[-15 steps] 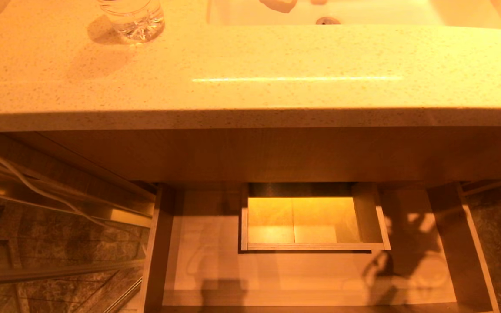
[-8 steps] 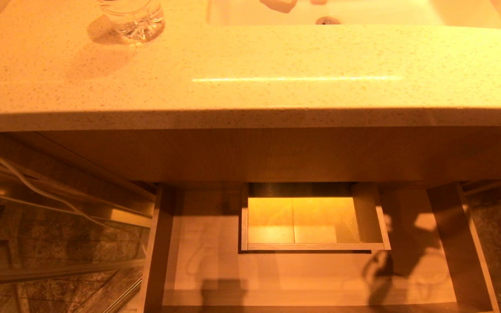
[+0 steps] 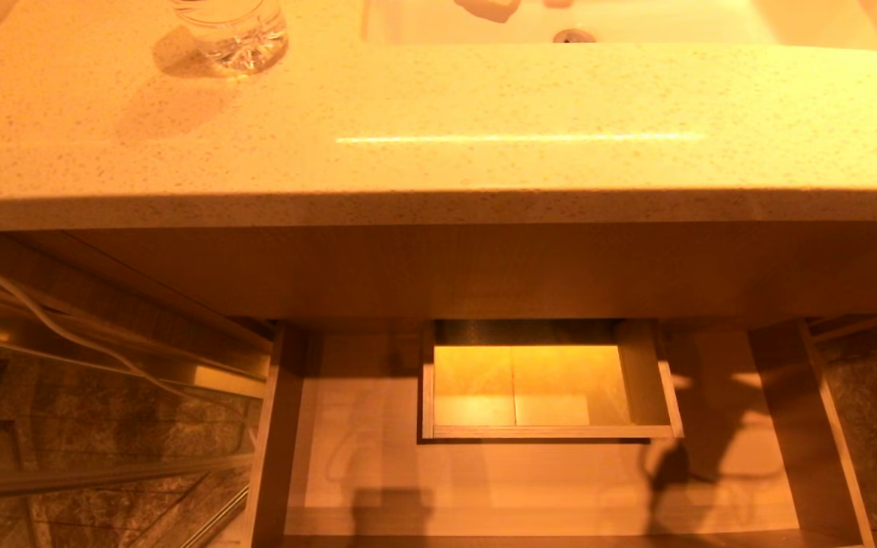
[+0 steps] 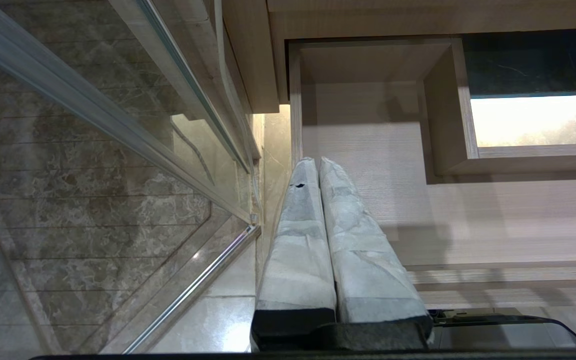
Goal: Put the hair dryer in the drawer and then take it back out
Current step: Pick up the hairdryer
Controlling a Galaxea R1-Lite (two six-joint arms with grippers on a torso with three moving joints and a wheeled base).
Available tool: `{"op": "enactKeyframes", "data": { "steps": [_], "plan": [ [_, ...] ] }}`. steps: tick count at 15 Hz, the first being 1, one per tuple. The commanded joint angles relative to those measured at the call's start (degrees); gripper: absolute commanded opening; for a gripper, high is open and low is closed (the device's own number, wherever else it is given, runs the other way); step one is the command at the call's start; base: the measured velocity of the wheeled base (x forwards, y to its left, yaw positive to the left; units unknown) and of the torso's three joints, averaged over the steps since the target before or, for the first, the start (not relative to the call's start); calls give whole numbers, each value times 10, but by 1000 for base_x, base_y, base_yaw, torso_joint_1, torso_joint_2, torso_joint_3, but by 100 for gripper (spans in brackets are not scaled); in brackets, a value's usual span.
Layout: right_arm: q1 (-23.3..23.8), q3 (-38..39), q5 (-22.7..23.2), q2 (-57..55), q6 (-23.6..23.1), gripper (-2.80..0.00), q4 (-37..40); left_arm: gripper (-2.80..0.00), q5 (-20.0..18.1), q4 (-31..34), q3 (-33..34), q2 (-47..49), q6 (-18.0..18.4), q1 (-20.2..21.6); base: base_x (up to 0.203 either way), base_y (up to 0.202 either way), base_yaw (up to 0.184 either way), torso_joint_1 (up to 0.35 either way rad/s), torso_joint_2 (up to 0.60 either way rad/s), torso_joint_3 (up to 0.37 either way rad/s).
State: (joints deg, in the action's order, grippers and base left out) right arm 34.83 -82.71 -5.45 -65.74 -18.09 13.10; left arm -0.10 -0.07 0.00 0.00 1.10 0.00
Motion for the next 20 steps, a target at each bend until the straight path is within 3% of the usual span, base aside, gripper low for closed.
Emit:
{"op": "enactKeyframes", "data": {
  "steps": [1, 3, 10, 20],
  "plan": [
    [0, -7, 0, -13, -1, 0, 1, -280, 0, 0, 1, 0, 0, 0, 0, 0, 0, 0, 0, 0],
    [1, -12, 0, -26, 0, 0, -5, -280, 0, 0, 1, 1, 0, 0, 0, 0, 0, 0, 0, 0],
    [1, -55, 5, -79, 69, 0, -20, -280, 0, 0, 1, 0, 0, 0, 0, 0, 0, 0, 0, 0],
    [1, -108, 59, -148, 83, 0, -33, -280, 0, 0, 1, 0, 0, 0, 0, 0, 0, 0, 0, 0]
  ]
}}
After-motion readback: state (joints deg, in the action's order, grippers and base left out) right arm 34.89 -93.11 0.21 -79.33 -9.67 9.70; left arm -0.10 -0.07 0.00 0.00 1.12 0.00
